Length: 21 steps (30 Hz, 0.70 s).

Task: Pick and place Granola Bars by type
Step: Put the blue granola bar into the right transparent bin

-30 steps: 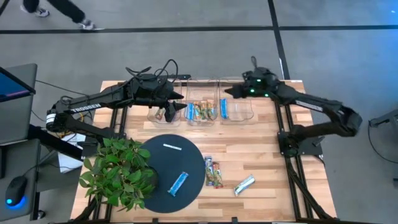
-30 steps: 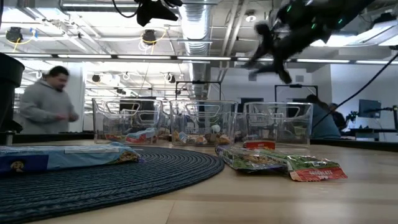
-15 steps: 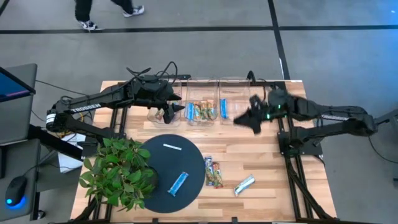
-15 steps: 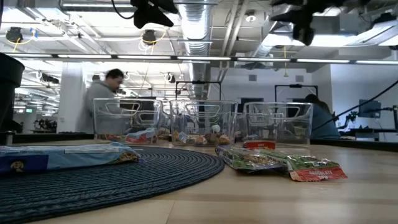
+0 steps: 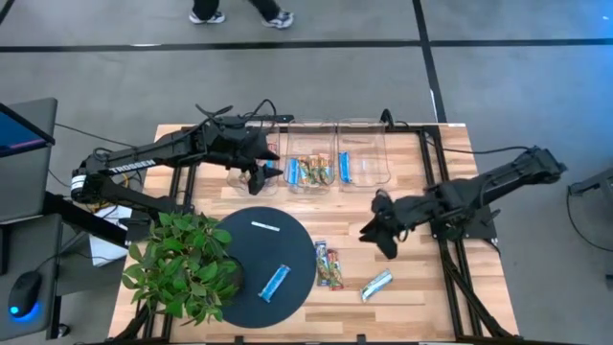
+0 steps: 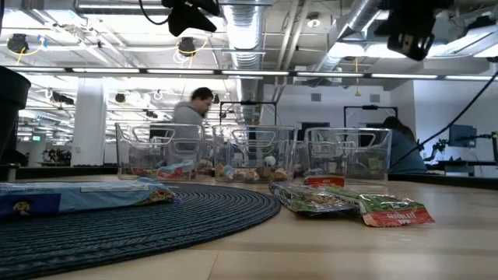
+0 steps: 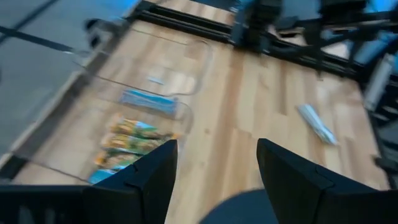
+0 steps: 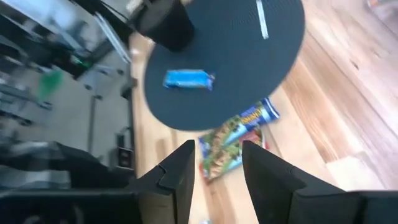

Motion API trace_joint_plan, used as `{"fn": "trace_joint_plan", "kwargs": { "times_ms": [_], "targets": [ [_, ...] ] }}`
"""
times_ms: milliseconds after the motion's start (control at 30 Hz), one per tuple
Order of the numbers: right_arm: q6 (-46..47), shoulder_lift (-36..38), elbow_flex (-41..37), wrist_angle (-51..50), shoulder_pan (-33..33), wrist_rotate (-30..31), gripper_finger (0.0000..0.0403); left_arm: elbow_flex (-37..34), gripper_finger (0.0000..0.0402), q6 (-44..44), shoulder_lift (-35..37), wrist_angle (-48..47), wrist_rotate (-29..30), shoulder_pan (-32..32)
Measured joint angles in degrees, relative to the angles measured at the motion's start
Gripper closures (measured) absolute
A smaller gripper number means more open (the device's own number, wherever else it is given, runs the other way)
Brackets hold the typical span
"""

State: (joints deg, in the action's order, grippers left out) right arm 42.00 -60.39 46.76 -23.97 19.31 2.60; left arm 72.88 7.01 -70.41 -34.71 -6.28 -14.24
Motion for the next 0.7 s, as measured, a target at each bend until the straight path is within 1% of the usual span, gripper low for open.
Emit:
{"fn": "trace_joint_plan", "kwargs": {
  "times_ms": [100, 167, 300, 433, 567, 700],
  "targets": [
    [0.0, -4.0, 0.0, 1.7, 0.6, 0.6, 0.028, 0.0, 0.0186, -0.8, 0.0, -1.5, -2.7, 0.1],
    [0.0, -6.9, 0.0, 3.8, 0.5, 0.5, 0.028, 0.0, 0.0186, -0.8, 0.0, -2.2, -2.7, 0.4],
    [-1.1, -12.6, 0.0, 11.4, 0.5, 0.3, 0.028, 0.0, 0.0186, -1.0, 0.0, -3.0, -2.3, 0.7],
    [-1.6, -18.4, 0.0, 18.1, 0.5, -1.8, 0.028, 0.0, 0.0186, -1.5, 0.0, -4.0, -2.2, 0.8],
    [1.9, -24.4, 0.0, 23.2, 0.1, -3.8, 0.028, 0.0, 0.0186, -2.3, 0.0, -5.0, -2.2, 0.8],
    [6.5, -29.7, 0.0, 30.1, 0.2, -4.0, 0.028, 0.0, 0.0186, -3.7, 0.0, -6.2, -2.1, 0.8]
  ]
}}
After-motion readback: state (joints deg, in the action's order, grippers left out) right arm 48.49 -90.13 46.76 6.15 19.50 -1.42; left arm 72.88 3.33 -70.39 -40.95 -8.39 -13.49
